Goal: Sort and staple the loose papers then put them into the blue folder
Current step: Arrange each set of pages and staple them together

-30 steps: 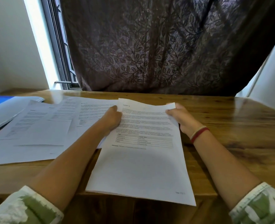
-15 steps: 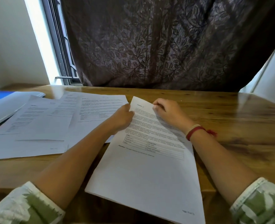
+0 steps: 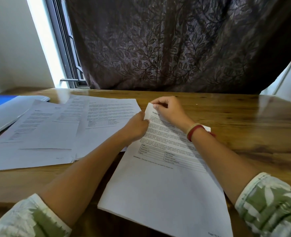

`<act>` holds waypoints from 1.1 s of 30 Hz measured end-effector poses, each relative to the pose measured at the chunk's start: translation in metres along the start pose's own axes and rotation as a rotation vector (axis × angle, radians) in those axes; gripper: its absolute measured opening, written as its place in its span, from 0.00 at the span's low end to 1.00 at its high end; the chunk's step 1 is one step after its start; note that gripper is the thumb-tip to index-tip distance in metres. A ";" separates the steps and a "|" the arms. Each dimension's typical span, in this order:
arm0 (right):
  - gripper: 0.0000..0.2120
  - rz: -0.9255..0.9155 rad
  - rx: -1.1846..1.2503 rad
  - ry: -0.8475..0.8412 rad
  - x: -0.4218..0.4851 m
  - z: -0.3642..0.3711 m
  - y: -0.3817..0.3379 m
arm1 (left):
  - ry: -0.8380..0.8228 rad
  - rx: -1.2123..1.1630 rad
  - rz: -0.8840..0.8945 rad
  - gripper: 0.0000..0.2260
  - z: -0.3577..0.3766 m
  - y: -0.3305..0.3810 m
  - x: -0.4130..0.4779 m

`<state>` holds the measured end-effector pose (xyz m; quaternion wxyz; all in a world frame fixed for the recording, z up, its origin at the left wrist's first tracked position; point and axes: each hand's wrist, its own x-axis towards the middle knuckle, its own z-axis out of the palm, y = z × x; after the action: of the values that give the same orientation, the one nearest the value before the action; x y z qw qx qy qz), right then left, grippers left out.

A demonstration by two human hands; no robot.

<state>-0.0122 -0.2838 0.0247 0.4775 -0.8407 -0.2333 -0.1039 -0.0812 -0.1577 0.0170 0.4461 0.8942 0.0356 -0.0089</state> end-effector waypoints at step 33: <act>0.10 0.183 0.176 0.000 -0.005 0.000 0.012 | 0.172 -0.201 0.142 0.15 0.004 -0.009 0.005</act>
<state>-0.0102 -0.2907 0.0135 0.5568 -0.8134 -0.1639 -0.0391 -0.0766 -0.1555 0.0069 0.5281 0.8429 0.0112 0.1030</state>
